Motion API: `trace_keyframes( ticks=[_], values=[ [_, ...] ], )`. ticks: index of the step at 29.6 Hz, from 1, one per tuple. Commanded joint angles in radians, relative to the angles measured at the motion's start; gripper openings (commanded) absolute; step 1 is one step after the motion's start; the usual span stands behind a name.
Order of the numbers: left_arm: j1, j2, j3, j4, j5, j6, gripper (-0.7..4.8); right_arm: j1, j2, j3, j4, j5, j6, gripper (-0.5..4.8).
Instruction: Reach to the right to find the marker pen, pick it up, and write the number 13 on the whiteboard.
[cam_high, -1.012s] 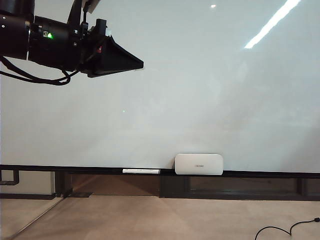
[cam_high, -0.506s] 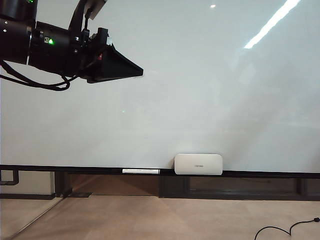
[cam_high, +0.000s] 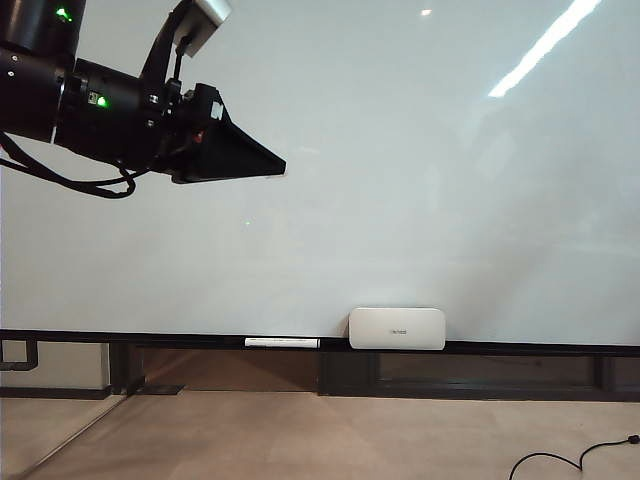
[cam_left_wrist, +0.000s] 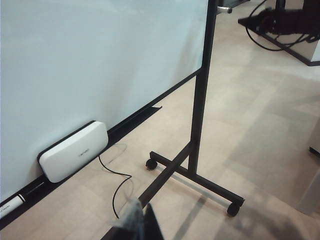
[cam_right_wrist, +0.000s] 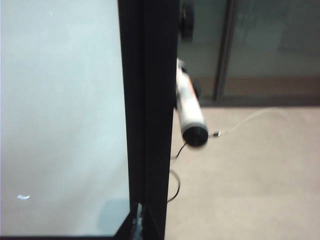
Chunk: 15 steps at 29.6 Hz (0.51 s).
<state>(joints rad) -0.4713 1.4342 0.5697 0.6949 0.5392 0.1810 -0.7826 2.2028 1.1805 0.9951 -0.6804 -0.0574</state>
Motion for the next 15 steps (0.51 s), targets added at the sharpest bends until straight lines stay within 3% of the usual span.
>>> trace_keyframes(
  ticks=[1, 15],
  values=[
    [-0.002, 0.007, 0.001, 0.011, 0.003, 0.006, -0.06, -0.002, -0.006, 0.003, 0.061, -0.002, -0.016, 0.0],
    [-0.002, 0.032, 0.002, 0.028, 0.003, 0.006, -0.06, -0.002, 0.097, 0.004, 0.217, 0.05, 0.004, 0.14]
  ],
)
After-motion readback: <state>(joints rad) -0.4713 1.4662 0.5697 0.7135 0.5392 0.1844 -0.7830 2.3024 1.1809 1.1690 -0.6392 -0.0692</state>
